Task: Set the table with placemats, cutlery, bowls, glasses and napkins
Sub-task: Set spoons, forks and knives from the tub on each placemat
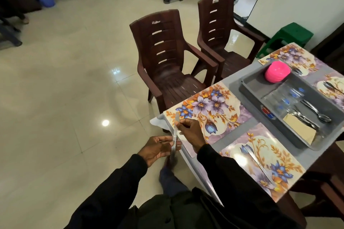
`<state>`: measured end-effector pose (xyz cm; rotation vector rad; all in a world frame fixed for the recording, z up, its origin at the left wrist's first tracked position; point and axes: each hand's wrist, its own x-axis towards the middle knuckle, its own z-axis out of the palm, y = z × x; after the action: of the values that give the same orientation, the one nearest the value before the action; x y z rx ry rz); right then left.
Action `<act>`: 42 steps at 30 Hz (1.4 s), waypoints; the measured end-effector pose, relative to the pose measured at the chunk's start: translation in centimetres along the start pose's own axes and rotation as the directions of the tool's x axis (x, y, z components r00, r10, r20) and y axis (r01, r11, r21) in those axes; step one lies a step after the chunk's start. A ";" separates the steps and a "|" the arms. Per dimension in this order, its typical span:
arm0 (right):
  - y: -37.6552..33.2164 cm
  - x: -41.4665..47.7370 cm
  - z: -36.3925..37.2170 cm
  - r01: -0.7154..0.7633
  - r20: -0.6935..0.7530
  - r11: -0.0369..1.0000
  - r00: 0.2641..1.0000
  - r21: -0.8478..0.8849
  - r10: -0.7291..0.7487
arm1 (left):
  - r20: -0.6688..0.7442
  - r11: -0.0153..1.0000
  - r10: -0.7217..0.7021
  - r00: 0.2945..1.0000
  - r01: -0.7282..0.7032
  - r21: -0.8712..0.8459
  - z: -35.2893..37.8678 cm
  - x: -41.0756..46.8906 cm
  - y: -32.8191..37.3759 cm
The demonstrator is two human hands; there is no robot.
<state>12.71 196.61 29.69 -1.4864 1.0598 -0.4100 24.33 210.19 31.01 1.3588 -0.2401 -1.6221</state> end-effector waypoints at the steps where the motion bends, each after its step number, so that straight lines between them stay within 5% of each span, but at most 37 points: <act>1: 0.1 1.5 -0.2 -0.024 -0.052 0.998 0.998 0.049 0.027 | 0.003 0.999 -0.018 1.000 0.018 0.026 -0.4 1.1 0.8; 7: -0.5 8.5 -2.2 -0.071 -0.235 0.942 0.960 0.327 0.154 | 0.013 0.991 -0.100 0.995 0.098 0.093 -2.0 7.3 6.3; 20: -1.2 14.8 -7.7 -0.038 -0.444 0.938 0.874 0.344 0.198 | 0.102 0.943 -0.174 0.979 0.137 0.302 1.4 19.9 17.2; 25: 1.2 14.2 -8.6 -0.068 -0.552 0.826 0.713 0.559 0.432 | 0.160 0.946 -0.180 0.971 0.126 0.299 1.2 24.1 19.2; 33: 5.7 12.3 -4.8 -0.110 -0.564 0.621 0.322 0.776 0.761 | 0.223 0.937 -0.217 0.950 0.138 0.321 -0.3 30.8 23.3; 36: 6.9 12.2 -2.3 -0.135 -0.545 0.558 0.122 0.819 0.829 | 0.274 0.917 -0.256 0.927 0.144 0.372 -0.2 32.7 25.5; 42: 13.4 14.1 1.6 -0.263 -0.563 0.524 -0.095 0.810 0.821 | 0.368 0.840 -0.319 0.873 0.081 0.536 -0.5 35.9 28.9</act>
<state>16.27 187.97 12.58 0.0935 2.3065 -0.9126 43.53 168.48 26.96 1.4049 -0.8796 -2.1501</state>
